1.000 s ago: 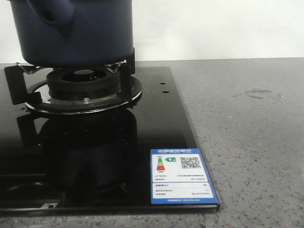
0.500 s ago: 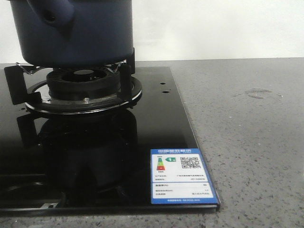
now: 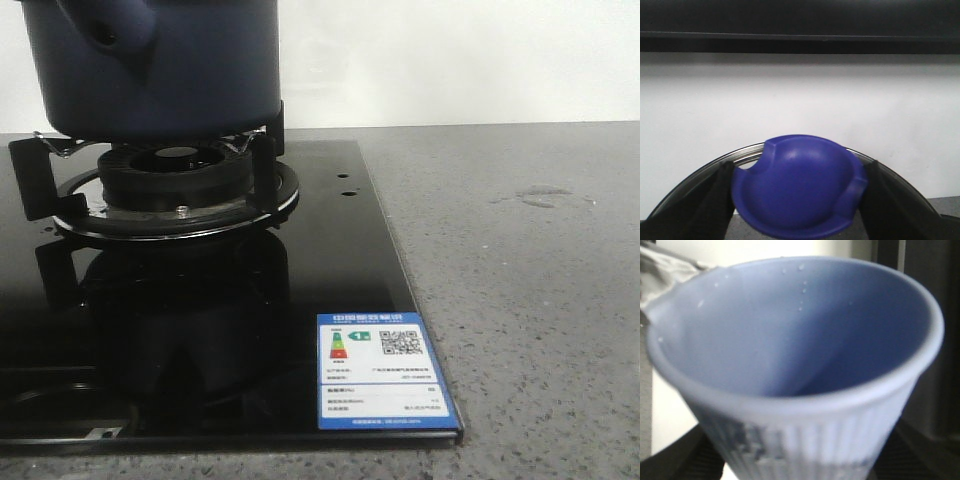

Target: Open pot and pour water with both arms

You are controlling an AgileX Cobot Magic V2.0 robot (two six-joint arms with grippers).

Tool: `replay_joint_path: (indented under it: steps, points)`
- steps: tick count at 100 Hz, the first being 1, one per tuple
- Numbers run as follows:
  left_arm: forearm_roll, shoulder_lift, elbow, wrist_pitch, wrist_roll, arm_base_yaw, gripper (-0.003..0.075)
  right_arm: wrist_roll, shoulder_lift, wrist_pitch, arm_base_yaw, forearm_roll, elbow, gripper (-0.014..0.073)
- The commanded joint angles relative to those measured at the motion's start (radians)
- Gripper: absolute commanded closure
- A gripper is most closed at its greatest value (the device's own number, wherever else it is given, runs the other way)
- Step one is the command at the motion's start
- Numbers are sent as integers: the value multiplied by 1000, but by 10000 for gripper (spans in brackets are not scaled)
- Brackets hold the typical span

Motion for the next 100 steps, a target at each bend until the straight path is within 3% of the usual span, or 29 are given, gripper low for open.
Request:
replay_joint_path:
  steps: [1, 50, 100]
  points:
    - [-7, -23, -40, -111, -2, 1, 362, 2, -48, -8, 3, -69, -41, 318]
    - [-7, -23, -40, -111, -2, 1, 362, 2, -48, -26, 3, -197, -41, 318]
    - [-7, -23, -40, -110, -2, 1, 362, 2, -48, -32, 3, -202, -41, 318]
